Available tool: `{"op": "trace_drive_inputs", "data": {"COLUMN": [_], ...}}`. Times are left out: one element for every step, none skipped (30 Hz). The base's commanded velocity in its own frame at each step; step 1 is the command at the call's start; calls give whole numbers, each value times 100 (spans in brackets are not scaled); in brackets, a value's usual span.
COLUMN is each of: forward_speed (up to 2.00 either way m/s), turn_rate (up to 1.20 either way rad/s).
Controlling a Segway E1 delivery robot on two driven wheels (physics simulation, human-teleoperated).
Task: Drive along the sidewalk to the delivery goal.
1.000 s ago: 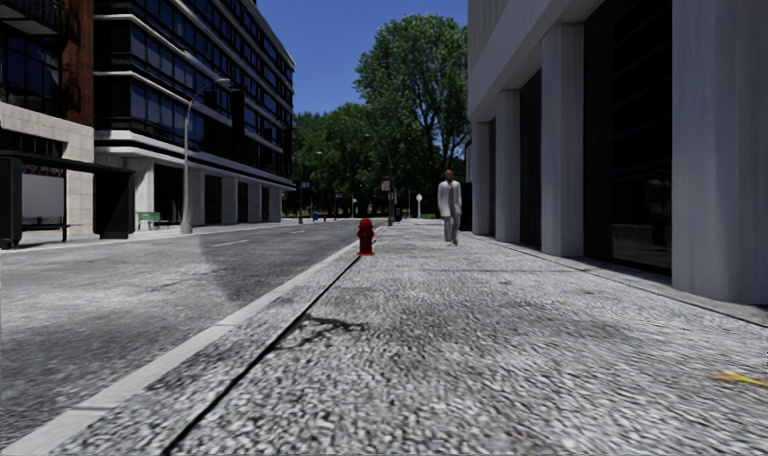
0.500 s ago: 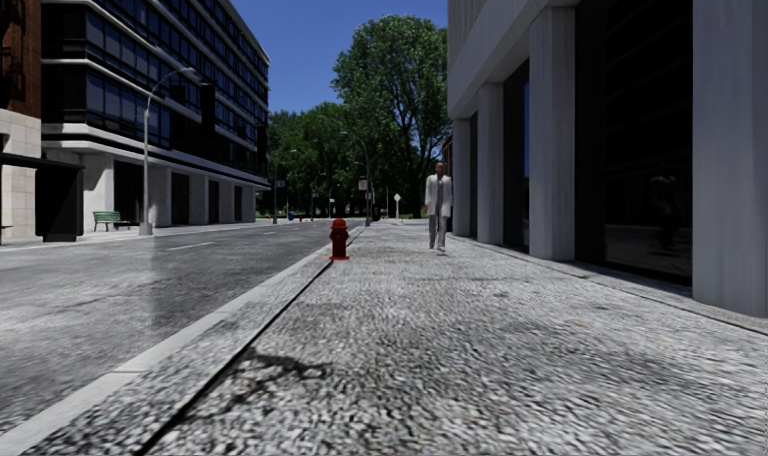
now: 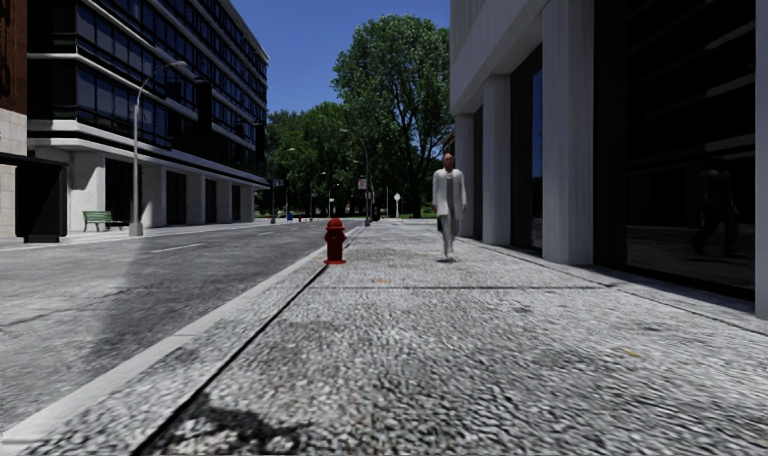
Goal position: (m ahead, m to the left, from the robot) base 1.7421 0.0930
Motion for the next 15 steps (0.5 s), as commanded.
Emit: {"op": "trace_drive_inputs", "data": {"forward_speed": [111, 109, 108, 108, 108, 107, 105, 105, 99, 97, 97, 97, 97, 96, 96], "turn_rate": [0, 0, 0, 0, 0, 0, 0, 0, 0, 0, 0, 0, 0, 0, 0]}}
